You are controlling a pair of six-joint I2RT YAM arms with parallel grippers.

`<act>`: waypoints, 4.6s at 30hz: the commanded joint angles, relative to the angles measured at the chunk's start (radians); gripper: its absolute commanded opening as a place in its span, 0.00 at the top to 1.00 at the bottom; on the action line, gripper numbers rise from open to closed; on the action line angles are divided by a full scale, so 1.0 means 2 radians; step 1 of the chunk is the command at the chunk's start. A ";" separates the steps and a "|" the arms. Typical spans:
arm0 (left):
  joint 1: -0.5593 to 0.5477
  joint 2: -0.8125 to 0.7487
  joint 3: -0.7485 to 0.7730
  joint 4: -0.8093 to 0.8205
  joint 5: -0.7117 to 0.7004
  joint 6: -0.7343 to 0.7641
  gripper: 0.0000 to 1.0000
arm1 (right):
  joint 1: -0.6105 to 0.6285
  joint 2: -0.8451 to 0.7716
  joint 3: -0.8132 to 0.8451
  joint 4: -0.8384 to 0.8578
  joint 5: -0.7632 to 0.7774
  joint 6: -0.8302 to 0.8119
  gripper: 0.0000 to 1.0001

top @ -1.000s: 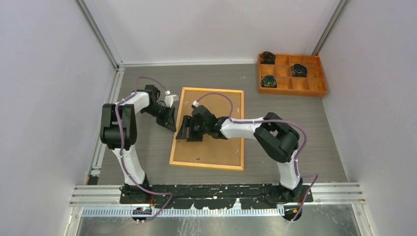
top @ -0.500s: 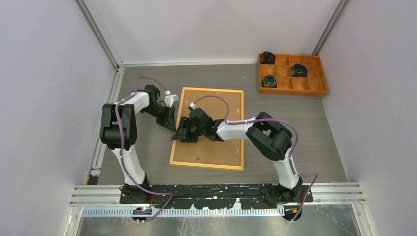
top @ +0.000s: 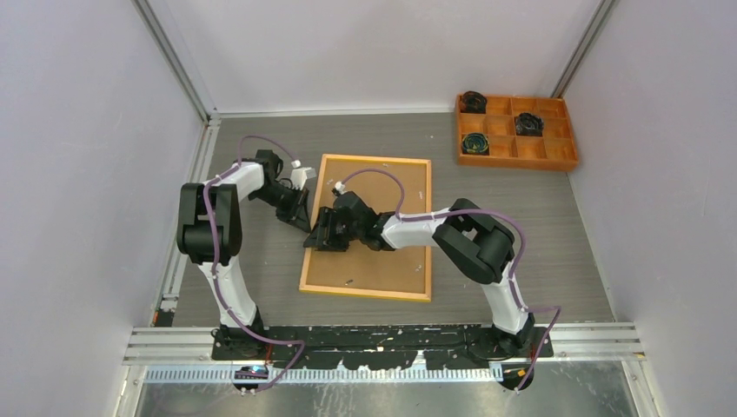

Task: Put the photo into the frame
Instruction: Install the photo frame at the center of the board.

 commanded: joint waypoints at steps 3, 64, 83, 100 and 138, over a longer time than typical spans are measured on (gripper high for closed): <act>-0.007 0.000 -0.005 -0.001 -0.007 0.003 0.93 | 0.003 0.013 0.015 0.020 0.022 -0.011 0.46; 0.003 0.012 0.042 -0.028 0.009 0.001 0.96 | -0.014 -0.015 -0.032 0.113 -0.022 0.016 0.48; 0.002 0.016 0.030 -0.017 0.002 0.005 0.97 | -0.002 0.026 0.015 0.055 0.005 -0.020 0.47; 0.018 0.024 0.110 -0.026 0.019 -0.033 0.86 | -0.096 -0.057 -0.005 0.097 -0.089 0.008 0.42; 0.011 0.102 0.153 0.011 0.018 -0.080 0.93 | -0.175 0.181 0.276 -0.032 -0.090 -0.009 0.48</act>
